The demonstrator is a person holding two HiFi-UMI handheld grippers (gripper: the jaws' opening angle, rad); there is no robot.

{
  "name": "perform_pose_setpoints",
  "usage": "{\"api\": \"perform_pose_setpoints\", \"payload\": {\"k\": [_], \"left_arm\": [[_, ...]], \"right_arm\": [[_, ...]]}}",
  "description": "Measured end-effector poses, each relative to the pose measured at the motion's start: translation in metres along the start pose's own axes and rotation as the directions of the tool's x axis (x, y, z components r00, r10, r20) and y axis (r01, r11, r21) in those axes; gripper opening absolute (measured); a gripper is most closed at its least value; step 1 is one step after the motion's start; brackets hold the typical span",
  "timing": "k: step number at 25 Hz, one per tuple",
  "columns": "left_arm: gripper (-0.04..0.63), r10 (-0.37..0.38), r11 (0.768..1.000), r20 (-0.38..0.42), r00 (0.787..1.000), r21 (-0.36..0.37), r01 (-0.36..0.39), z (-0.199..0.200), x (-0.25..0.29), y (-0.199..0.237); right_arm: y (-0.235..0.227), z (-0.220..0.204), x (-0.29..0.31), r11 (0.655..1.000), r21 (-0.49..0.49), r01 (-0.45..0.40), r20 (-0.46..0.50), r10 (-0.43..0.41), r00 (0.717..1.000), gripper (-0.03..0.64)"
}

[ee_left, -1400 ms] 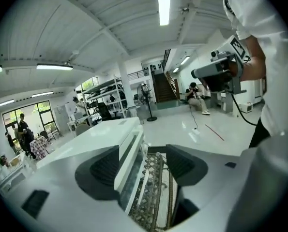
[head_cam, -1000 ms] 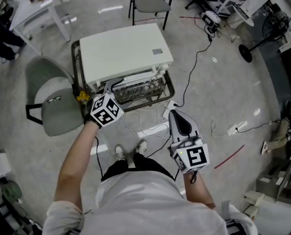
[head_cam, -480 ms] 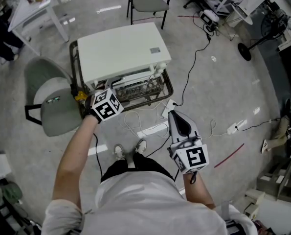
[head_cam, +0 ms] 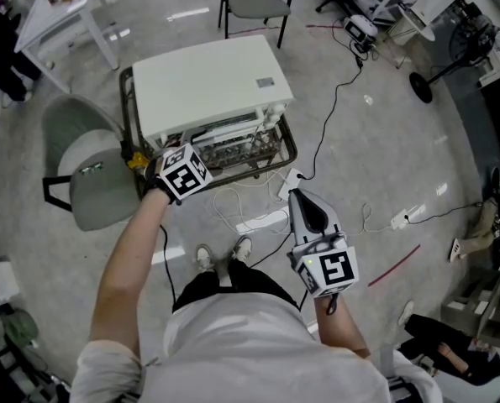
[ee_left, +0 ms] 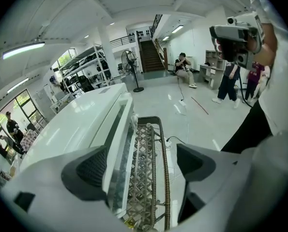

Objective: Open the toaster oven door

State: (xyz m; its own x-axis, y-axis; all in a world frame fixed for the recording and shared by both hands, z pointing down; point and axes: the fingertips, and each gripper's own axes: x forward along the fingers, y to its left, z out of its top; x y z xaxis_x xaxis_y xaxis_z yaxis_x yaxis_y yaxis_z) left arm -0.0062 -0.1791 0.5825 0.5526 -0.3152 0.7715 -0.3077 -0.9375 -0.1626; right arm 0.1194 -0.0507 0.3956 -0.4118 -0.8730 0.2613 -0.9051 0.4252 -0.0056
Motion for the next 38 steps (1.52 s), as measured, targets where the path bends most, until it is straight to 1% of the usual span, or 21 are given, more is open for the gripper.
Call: {"api": "perform_pose_setpoints", "payload": {"k": [5,9,13,18,24,28,32,38], "left_arm": [[0.443,-0.034,0.999,0.010,0.999,-0.040,0.034,0.002,-0.002,-0.007],[0.442,-0.015,0.995,0.052,0.999,-0.095,0.020,0.006,-0.004,-0.013],[0.442,-0.002,0.989,0.077,0.997,-0.145,0.013,0.006,-0.003,-0.020],[0.442,0.026,0.983,0.079,0.997,-0.183,-0.011,0.008,0.000,-0.029],[0.442,0.040,0.969,0.083,0.996,-0.247,-0.018,0.006,0.000,-0.038],[0.442,0.051,0.948,0.116,0.992,-0.319,-0.012,0.008,-0.001,-0.044],[0.442,0.087,0.939,0.119,0.989,-0.340,-0.041,0.007,0.001,-0.047],[0.442,0.097,0.922,0.141,0.985,-0.385,-0.036,0.008,0.001,-0.055]], "right_arm": [[0.001,0.000,-0.003,1.000,-0.002,-0.008,0.006,0.008,1.000,0.021],[-0.001,0.001,-0.007,1.000,-0.004,-0.011,0.008,0.011,1.000,0.022],[-0.002,0.001,-0.007,1.000,-0.001,-0.010,0.010,0.010,1.000,0.023],[-0.004,0.001,-0.008,1.000,-0.003,-0.014,0.017,0.014,1.000,0.023],[-0.002,0.001,-0.008,1.000,0.000,-0.014,0.018,0.014,1.000,0.023],[-0.001,0.000,-0.011,1.000,-0.001,-0.013,0.020,0.013,1.000,0.023],[-0.001,-0.001,-0.010,1.000,-0.001,-0.011,0.019,0.011,1.000,0.023],[-0.002,-0.003,-0.011,1.000,0.000,-0.008,0.008,0.008,1.000,0.023]]}}
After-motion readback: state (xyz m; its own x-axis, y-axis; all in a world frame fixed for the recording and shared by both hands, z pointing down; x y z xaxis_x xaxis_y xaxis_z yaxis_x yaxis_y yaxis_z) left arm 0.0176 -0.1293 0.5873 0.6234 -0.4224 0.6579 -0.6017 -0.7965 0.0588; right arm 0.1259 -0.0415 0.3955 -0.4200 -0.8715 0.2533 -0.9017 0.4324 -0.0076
